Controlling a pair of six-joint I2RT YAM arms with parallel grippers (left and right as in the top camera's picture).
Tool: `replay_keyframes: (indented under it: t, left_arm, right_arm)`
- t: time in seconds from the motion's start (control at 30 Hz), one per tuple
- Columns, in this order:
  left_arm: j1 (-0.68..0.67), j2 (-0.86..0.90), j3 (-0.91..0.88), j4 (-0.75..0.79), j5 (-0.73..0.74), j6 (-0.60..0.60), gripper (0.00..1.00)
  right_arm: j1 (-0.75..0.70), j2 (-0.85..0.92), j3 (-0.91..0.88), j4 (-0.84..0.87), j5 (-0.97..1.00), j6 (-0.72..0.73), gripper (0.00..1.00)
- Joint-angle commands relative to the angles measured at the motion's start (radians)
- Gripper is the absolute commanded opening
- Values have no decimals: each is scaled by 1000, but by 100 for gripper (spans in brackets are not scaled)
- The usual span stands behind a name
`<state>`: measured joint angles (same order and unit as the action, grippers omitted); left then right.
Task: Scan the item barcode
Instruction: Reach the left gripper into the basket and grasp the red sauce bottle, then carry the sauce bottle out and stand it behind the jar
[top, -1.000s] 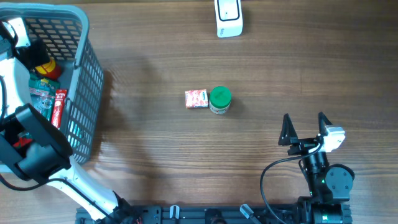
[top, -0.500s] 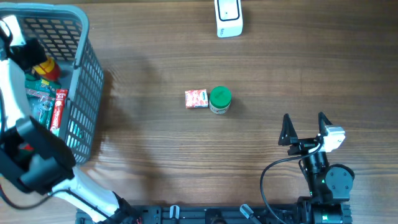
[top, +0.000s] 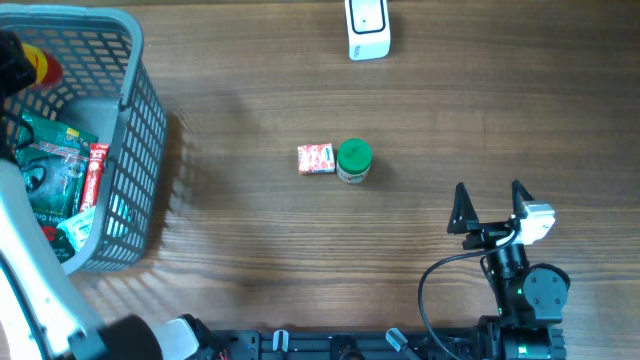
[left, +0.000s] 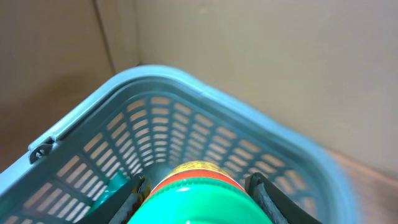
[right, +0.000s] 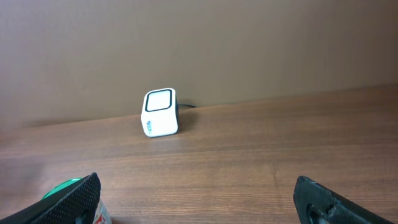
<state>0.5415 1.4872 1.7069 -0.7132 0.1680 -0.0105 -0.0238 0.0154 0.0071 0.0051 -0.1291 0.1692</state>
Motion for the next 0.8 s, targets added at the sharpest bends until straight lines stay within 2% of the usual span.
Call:
replay_keyframes:
  t: [0.0,0.1,0.2,0.6,0.77]
  left_arm:
    - [-1,-109,8,-3,152,-92,46]
    - [-11,-166,8,-10,255,-141,46]
    - [-71,-207,8,-22,288,-163,46]
    - [-500,-190,8,-94,283,-162,47]
    - [-648,-96,8,-123,154,-163,47]
  right_arm:
    - [4,-8,-2,5,6,-10,100]
    - [4,-8,-2,5,6,-10,100]
    - [4,-8,-2,5,6,-10,100]
    - [4,-8,-2,5,6,-10,100]
    - [4,-8,-2,5,6,-10,100]
